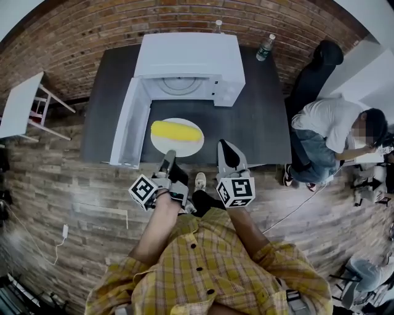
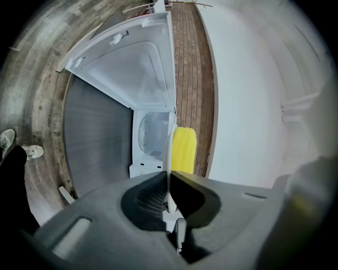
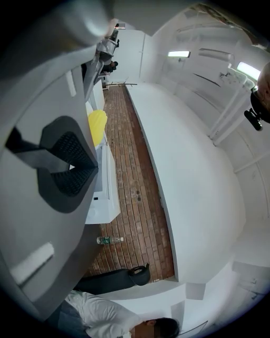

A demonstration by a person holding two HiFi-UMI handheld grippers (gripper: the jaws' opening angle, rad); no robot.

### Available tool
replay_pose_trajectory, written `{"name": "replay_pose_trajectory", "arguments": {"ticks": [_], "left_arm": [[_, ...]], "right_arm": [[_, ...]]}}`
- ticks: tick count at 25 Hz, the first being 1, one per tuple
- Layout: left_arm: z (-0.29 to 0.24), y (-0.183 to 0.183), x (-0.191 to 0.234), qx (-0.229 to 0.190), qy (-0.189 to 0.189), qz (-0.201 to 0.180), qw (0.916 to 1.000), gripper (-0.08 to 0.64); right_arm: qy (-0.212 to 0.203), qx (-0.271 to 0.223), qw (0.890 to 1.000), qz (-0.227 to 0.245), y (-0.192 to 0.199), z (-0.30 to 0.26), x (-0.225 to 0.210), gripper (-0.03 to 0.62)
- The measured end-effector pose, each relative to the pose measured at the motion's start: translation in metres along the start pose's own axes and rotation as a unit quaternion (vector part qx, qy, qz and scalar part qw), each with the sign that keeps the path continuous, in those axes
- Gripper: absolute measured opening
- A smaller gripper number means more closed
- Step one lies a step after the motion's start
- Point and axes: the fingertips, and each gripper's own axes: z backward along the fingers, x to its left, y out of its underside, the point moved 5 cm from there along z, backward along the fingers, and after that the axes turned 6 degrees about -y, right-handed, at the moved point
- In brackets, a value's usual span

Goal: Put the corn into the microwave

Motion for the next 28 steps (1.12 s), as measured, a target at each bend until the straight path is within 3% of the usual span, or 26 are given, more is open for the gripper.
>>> {"name": "replay_pose_trajectory", "arguments": {"ticks": [16,28], "left_arm": [[-0.067,-0.025,0.009,-0.016,-0.006,-0.001,0.9999,0.018],[-0.108,-0.038,0.034,-0.027,-0.032,-0.031,0.9987,0.017]], "right_arm": [[-0.019,0.012,1.0,0.006,0.005,-0.057,-0.031,0.004],[-0.045,0.029,0.999,0.008,0.009,-0.083,-0.04,0.005]]}}
